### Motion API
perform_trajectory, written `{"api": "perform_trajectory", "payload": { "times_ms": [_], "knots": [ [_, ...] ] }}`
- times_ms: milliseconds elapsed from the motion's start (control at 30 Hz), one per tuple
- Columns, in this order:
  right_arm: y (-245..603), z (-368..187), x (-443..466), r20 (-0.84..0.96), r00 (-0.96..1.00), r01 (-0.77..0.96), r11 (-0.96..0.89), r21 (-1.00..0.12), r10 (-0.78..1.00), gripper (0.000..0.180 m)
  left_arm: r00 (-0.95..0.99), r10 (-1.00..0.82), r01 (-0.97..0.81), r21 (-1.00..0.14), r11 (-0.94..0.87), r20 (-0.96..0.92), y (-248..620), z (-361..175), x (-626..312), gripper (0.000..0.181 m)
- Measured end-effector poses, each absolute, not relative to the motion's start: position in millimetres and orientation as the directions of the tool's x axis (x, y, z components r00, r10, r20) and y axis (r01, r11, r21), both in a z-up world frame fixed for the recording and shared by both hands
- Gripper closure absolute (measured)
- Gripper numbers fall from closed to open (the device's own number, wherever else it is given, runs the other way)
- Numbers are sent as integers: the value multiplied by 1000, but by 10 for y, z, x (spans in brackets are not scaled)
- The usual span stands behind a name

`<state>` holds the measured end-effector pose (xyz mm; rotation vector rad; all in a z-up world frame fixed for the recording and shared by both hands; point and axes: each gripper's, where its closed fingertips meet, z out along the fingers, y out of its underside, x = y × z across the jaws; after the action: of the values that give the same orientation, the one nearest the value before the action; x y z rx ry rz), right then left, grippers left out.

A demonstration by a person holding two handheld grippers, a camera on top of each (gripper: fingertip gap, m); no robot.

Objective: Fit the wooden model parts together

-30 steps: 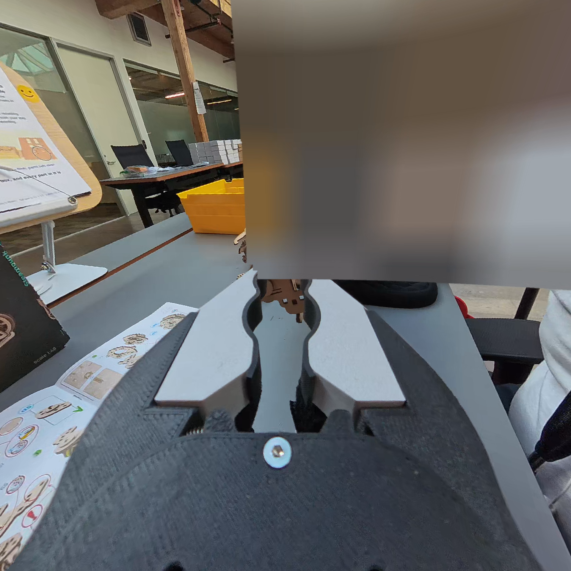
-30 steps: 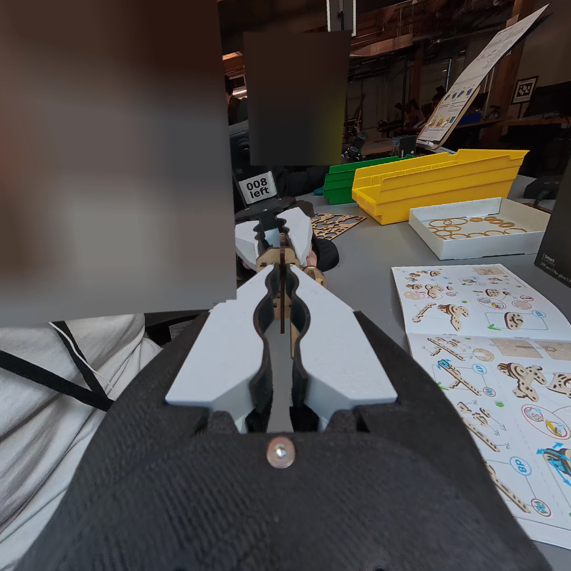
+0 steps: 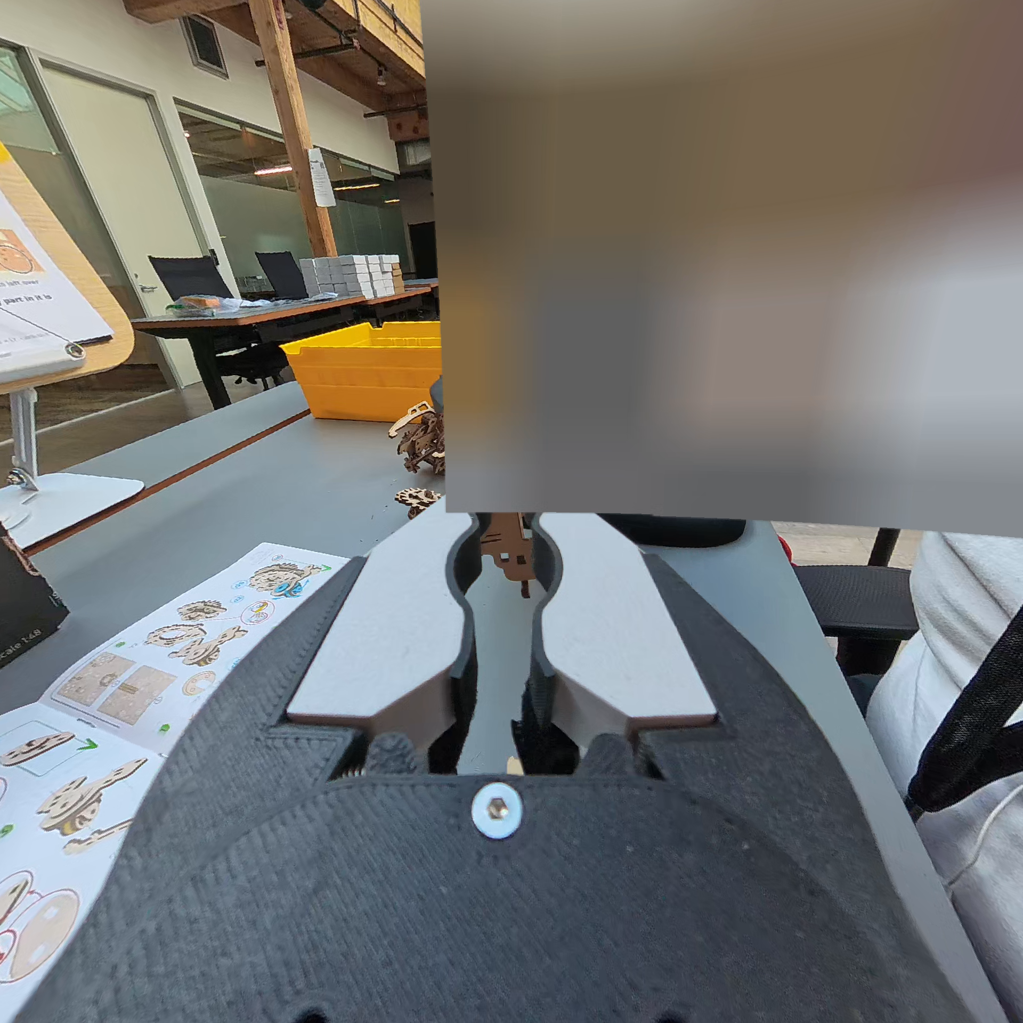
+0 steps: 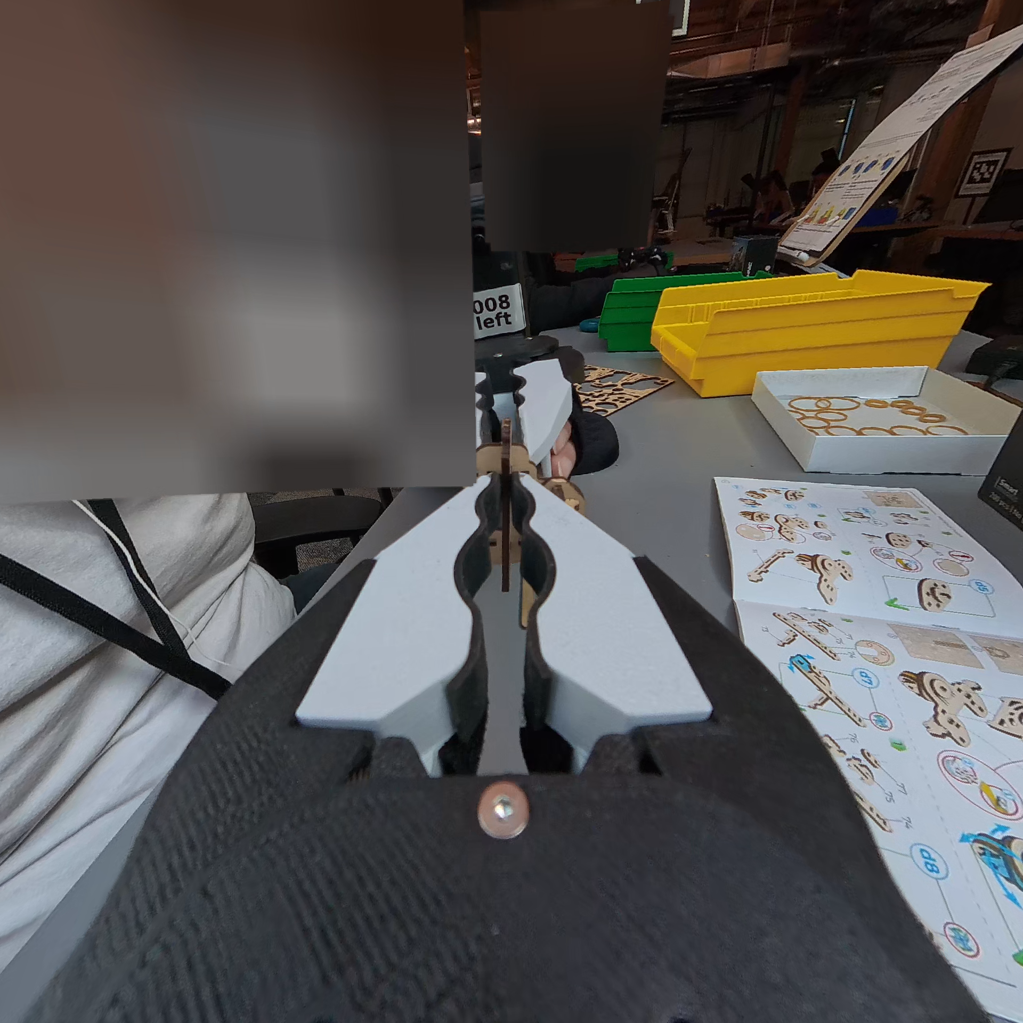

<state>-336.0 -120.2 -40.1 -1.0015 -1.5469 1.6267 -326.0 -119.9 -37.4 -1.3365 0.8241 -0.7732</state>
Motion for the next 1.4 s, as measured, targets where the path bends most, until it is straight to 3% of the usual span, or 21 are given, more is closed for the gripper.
{"api": "perform_trajectory", "payload": {
  "times_ms": [433, 700, 900, 1233, 1400],
  "knots": [
    [-1184, -450, -3376, -80, -461, 56, -61, -997, 884, 179, 513, -858, 6, -999, 49, -39, -1169, -431, -3278, 175],
    [-1163, -567, -3372, -121, -471, 120, -73, -990, 874, 179, 451, -887, 31, -995, -96, 99, -1157, -576, -3261, 181],
    [-1067, -793, -3340, -126, -447, 234, -21, -972, 886, 178, 464, -875, -48, -982, -184, 141, -1105, -764, -3224, 157],
    [-1025, -1028, -3392, -61, -399, 325, 79, -942, 915, 176, 508, -853, -173, -956, -236, 119, -1027, -971, -3236, 154],
    [-964, -1090, -3449, -54, -326, 369, 75, -926, 944, 177, 550, -826, -194, -942, -274, 127, -987, -1041, -3244, 139]
  ]
}}
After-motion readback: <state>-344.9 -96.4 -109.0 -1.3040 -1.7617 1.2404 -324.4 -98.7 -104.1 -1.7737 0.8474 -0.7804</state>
